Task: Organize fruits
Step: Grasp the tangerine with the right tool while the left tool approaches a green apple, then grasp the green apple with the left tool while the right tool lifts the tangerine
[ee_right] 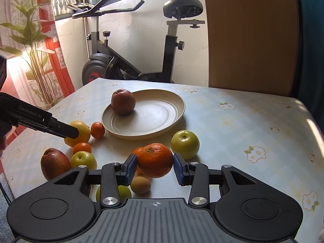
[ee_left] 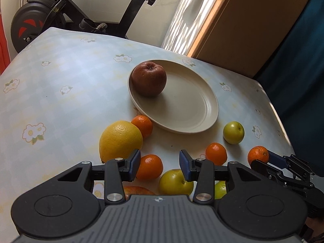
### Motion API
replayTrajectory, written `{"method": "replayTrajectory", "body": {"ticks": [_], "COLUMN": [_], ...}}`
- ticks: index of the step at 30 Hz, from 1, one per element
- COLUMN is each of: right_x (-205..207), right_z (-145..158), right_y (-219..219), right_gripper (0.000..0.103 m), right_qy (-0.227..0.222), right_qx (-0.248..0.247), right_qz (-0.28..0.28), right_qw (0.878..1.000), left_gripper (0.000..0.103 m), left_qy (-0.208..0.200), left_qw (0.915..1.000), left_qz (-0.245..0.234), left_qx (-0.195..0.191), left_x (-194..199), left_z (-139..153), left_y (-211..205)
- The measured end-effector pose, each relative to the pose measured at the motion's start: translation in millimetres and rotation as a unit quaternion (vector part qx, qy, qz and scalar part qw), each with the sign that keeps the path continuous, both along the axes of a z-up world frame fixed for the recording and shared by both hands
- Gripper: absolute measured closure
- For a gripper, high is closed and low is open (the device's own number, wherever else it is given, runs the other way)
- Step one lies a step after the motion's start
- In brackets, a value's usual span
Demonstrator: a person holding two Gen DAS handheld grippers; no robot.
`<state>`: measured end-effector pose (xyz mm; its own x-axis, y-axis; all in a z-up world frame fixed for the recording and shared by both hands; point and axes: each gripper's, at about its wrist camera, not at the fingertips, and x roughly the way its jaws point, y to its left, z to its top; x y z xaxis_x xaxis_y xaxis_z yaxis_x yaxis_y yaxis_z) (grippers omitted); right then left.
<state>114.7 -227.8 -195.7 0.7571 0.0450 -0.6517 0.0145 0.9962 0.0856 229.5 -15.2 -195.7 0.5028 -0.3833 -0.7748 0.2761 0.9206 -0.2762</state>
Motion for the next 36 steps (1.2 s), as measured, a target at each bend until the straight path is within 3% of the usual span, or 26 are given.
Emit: {"method": "replayTrajectory", "body": {"ticks": [8, 14, 22, 26, 36], "right_x": [1, 0, -9, -14, -21], "right_z": [-3, -7, -5, -4, -3], "right_y": [9, 12, 6, 2, -5], "right_gripper": [0.067, 0.067, 0.067, 0.067, 0.067], "right_qy": [-0.002, 0.000, -0.007, -0.010, -0.019], "right_qx": [0.012, 0.020, 0.029, 0.032, 0.039], "right_qz": [0.006, 0.008, -0.008, -0.015, -0.026], "right_qw": [1.000, 1.000, 1.000, 0.999, 0.999], "left_gripper": [0.058, 0.058, 0.058, 0.057, 0.052], "left_qy": [0.044, 0.038, 0.058, 0.076, 0.062], "left_qw": [0.9988, 0.9990, 0.9980, 0.9970, 0.9963], "left_qz": [0.020, 0.023, -0.020, -0.013, -0.012], "left_qx": [-0.009, -0.007, -0.016, 0.000, 0.058], "left_x": [11, 13, -1, -9, -12], "left_z": [-11, -4, -6, -15, -27], "left_y": [8, 7, -20, -29, -49]}}
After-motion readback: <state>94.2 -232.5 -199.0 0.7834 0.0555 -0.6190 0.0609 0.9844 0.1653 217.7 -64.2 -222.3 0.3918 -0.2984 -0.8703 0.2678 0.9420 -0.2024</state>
